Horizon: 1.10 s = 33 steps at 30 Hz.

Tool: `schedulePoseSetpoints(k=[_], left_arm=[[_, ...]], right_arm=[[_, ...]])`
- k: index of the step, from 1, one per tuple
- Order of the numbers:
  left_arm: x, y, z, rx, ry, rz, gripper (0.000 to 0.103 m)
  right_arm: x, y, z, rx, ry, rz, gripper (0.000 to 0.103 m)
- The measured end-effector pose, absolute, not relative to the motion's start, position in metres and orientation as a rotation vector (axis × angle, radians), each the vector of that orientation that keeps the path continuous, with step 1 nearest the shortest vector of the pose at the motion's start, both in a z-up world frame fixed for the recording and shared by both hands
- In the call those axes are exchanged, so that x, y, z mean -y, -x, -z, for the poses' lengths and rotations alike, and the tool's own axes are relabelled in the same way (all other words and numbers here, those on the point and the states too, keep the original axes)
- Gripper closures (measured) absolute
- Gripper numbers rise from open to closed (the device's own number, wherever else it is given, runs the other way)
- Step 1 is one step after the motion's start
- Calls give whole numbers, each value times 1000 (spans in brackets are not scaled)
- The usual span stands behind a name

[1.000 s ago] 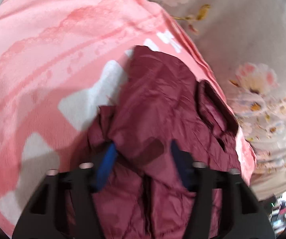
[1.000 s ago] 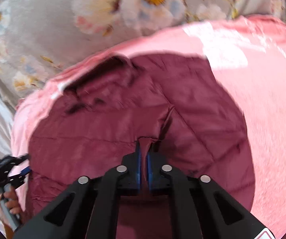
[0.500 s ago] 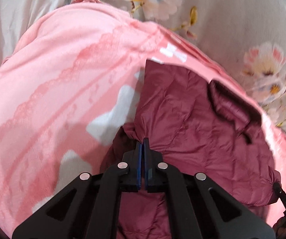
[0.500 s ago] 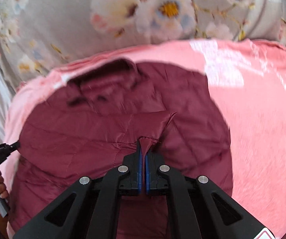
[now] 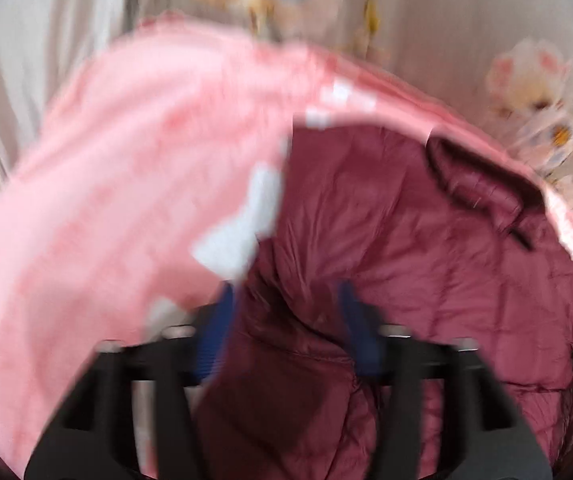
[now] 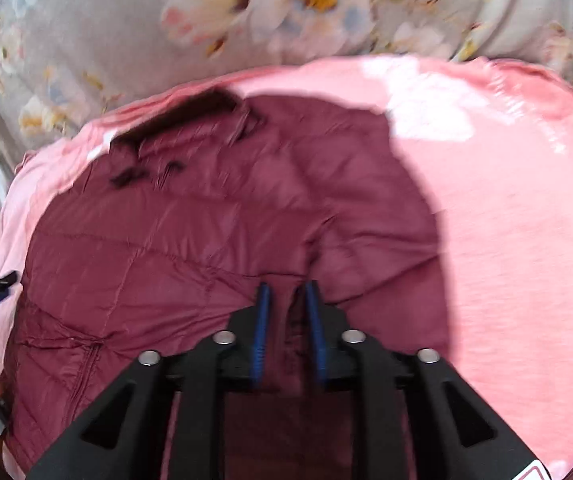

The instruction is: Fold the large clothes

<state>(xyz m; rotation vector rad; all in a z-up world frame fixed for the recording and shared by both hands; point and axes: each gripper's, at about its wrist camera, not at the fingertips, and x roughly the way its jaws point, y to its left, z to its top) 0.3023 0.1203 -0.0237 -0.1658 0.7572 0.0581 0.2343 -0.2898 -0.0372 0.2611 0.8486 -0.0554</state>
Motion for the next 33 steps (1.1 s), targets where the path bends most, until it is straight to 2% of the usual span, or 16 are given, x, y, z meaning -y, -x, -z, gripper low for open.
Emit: schedulePoseSetpoints(k=[4, 8, 11, 15, 19, 33], left_arm=[[-117, -294, -29, -653, 137, -43, 45], [-76, -317, -51, -650, 117, 48, 46], [-41, -345, -32, -731, 84, 92, 51], [-13, -367, 16, -834, 26, 76, 53], [-12, -369, 52, -863, 35, 61, 54], [-1, -366, 74, -829, -55, 25, 54]], right_arm=[[298, -227, -2, -765, -310, 59, 78], [266, -245, -25, -748, -292, -39, 86], [233, -265, -13, -784, -232, -73, 92], [218, -279, 21, -863, -208, -72, 93], [216, -281, 50, -921, -199, -60, 95], [221, -279, 70, -910, -227, -75, 98]])
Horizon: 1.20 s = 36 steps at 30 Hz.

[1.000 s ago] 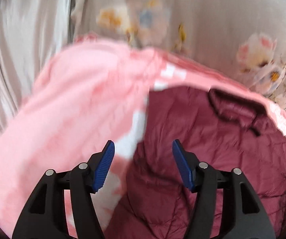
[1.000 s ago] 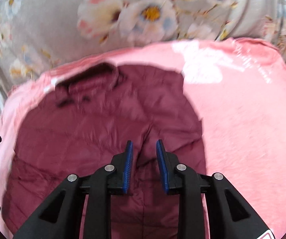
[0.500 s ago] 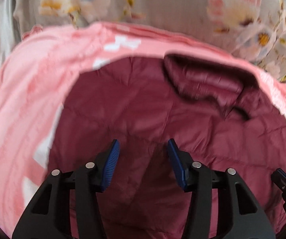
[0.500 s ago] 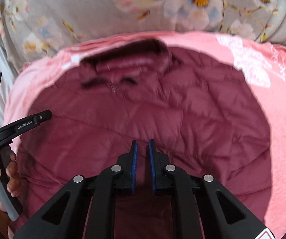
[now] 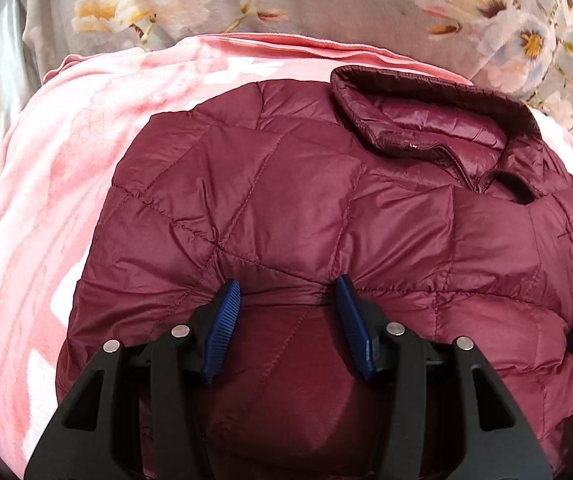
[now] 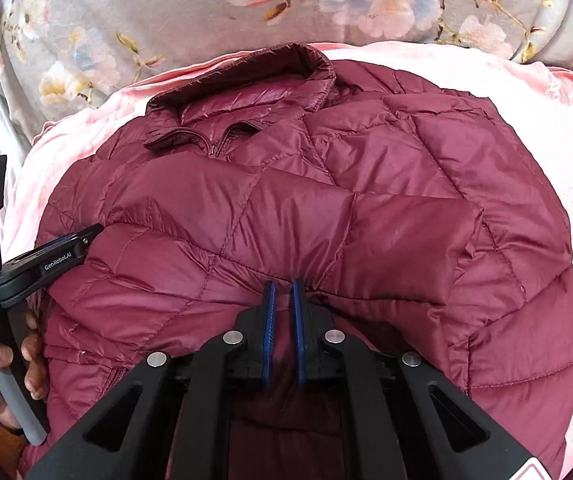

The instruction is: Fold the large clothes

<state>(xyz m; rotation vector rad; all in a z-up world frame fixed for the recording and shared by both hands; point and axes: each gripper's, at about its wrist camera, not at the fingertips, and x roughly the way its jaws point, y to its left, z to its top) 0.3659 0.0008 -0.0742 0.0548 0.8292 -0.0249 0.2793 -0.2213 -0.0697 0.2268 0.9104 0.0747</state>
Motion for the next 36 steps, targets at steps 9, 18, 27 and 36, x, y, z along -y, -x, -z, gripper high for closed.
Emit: schedulePoseSetpoints(k=[9, 18, 27, 36], left_arm=[[-20, -395, 7, -833, 233, 221, 32], [-2, -477, 45, -1048, 487, 280, 32], [1, -496, 56, -1068, 528, 281, 56], [8, -487, 25, -1005, 494, 337, 95]], right_arm=[[258, -325, 11, -873, -417, -132, 55], [294, -406, 48, -918, -623, -109, 54], [260, -431, 60, -981, -536, -180, 56], [239, -413, 6, -869, -588, -323, 95]])
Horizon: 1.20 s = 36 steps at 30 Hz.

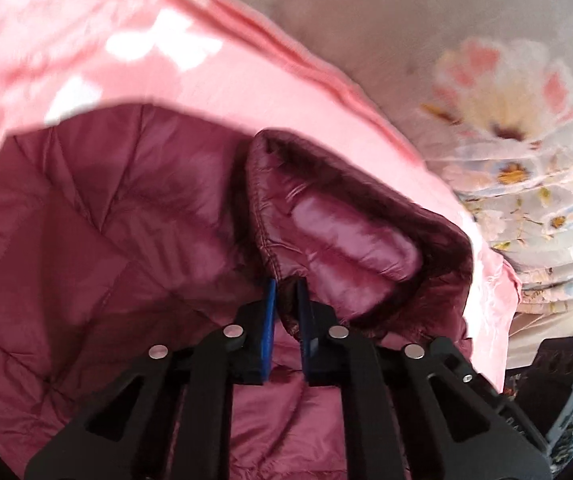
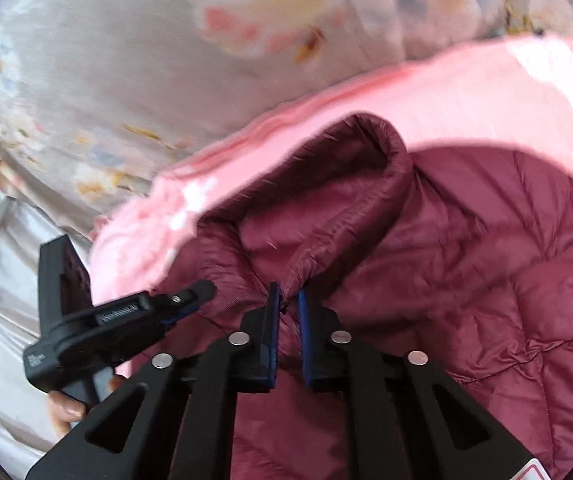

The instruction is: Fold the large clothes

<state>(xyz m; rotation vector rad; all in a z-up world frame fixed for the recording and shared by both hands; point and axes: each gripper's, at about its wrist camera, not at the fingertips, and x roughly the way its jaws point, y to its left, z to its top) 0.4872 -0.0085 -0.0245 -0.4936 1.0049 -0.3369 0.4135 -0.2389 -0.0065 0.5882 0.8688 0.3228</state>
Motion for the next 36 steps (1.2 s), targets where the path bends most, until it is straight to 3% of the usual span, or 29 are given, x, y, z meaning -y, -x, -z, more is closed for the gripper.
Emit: schedulePoseSetpoints(k=[5, 17, 24, 28, 29, 31, 32, 33, 36], left_arm=[[0, -459, -3, -899, 435, 381, 96], [3, -451, 65, -955, 298, 329, 97], [7, -450, 72, -900, 227, 321, 96], [11, -445, 69, -865, 170, 303, 94], [10, -445, 67, -864, 171, 303, 92], [2, -441, 57, -854, 197, 300, 76], [-2, -439, 52, -845, 205, 297, 60], [-10, -436, 42, -822, 219, 289, 52], [-21, -437, 17, -786, 238, 288, 51]], right_arm=[[252, -391, -7, -805, -569, -320, 96], [254, -379, 74, -947, -450, -214, 99], [246, -377, 79, -922, -383, -181, 101], [245, -380, 72, -929, -378, -192, 96], [243, -380, 67, -929, -372, -185, 92], [246, -372, 51, -909, -352, -173, 84], [248, -368, 42, -891, -348, -174, 79], [253, -364, 34, -875, -347, -175, 75], [263, -366, 4, -820, -354, -164, 61]])
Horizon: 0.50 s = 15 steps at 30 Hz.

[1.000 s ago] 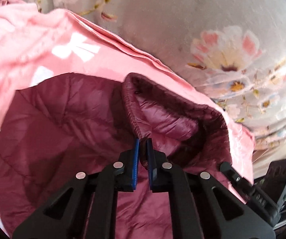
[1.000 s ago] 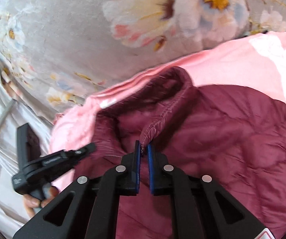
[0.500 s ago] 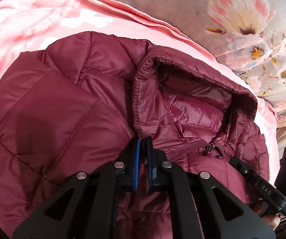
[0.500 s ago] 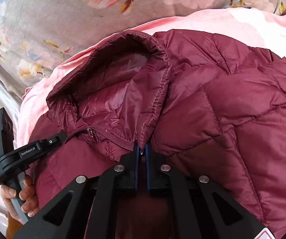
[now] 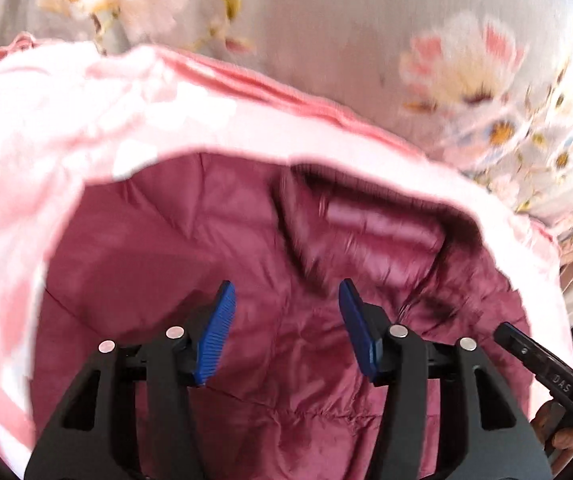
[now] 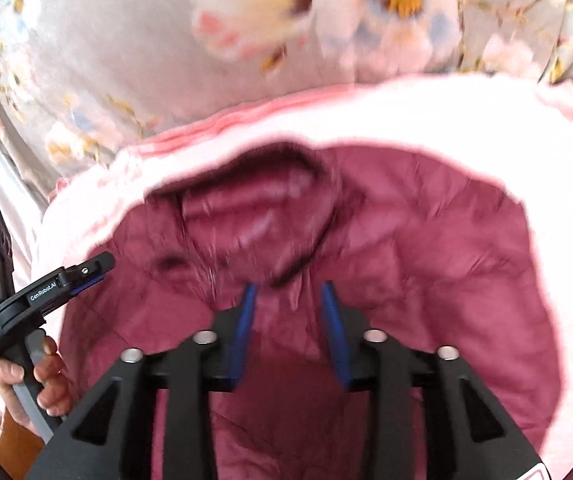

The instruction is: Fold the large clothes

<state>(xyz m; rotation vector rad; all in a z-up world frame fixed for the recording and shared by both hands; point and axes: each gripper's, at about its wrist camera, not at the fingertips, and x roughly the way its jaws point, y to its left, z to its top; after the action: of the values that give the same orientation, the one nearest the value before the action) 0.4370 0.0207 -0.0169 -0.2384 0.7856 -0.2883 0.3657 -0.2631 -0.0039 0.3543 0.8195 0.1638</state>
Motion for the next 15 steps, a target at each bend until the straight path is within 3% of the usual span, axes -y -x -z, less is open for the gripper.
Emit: schedulePoseSetpoints(k=[3, 5, 9, 15], left_arm=[[-30, -454, -12, -773, 309, 288, 49], [-30, -476, -24, -804, 397, 316, 36], [-23, -516, -15, -903, 623, 371, 33], [-16, -553, 34, -1051, 874, 340, 36]], right_arm=[[273, -388, -17, -787, -451, -169, 60], [282, -408, -19, -774, -582, -204, 58], [292, -452, 8, -802, -861, -238, 54], [299, -480, 44, -859, -1027, -192, 53]])
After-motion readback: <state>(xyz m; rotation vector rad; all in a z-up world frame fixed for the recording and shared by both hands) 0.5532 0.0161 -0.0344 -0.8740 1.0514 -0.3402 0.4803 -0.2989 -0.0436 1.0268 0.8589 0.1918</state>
